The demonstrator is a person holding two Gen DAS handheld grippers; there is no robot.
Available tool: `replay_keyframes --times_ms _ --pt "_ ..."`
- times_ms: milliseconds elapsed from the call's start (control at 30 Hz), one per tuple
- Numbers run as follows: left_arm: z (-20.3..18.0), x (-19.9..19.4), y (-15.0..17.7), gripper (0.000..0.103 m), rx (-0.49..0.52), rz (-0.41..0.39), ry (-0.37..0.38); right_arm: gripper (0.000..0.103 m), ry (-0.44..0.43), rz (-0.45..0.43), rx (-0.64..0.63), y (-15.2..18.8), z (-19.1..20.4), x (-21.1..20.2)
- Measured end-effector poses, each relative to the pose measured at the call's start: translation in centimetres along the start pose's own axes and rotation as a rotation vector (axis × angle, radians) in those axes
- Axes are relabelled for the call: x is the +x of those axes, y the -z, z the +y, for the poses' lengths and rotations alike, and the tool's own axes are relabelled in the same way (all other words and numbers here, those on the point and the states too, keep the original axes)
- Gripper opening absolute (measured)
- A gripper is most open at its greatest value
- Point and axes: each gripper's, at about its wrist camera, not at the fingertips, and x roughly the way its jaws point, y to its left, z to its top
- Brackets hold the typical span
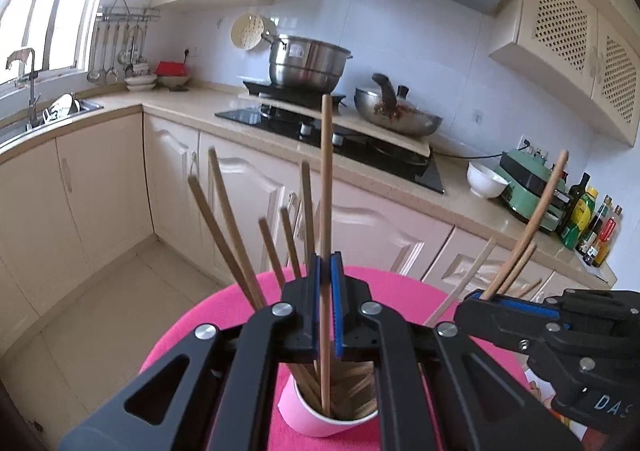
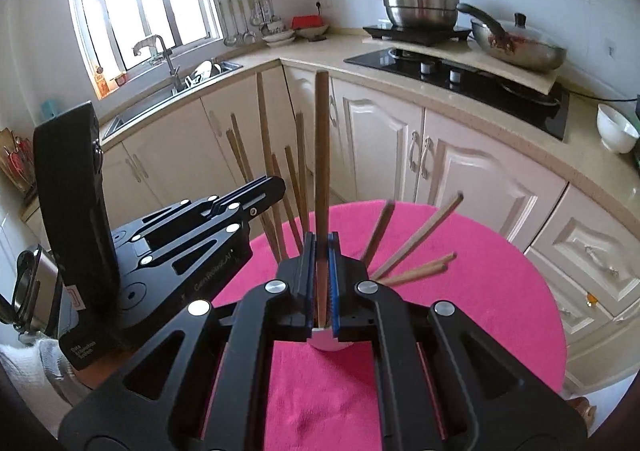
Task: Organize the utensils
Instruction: 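Lower both chopsticks into the cup and open both tools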
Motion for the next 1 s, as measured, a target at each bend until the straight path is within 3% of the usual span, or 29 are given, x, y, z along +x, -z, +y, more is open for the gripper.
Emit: replay_keyframes --times_ms 133,233,367,500,767,933,1000 --pt "0.3 -0.1 0.8 0.007 -0.025 0.030 0.003 0.006 0.005 0.014 0.004 0.6 -0.1 0.4" --pt "0.7 -0.3 0.9 0.025 -0.059 0.047 0.015 0.006 0.008 0.025 0.005 1.1 -0.1 0.7" --pt "0.8 -1.2 0.7 0.026 -0.084 0.058 0.020 0.006 0.013 0.036 0.002 1.6 0.1 1.2" --pt "0.9 -2.5 0.5 0.033 -0.093 0.049 0.003 0.006 0.016 0.055 0.004 2.3 0.2 2.0" --pt "1.9 -3.3 1.7 0.034 -0.121 0.113 -0.062 0.006 0.028 0.094 0.017 3.8 0.1 3.7" --pt "2.0 -4.0 2.2 0.040 -0.109 0.156 -0.089 0.007 0.026 0.101 0.062 4.2 0.0 3.2" --pt "2.0 -4.6 2.3 0.042 -0.107 0.173 -0.092 0.019 0.033 0.090 0.057 4.2 0.3 2.5"
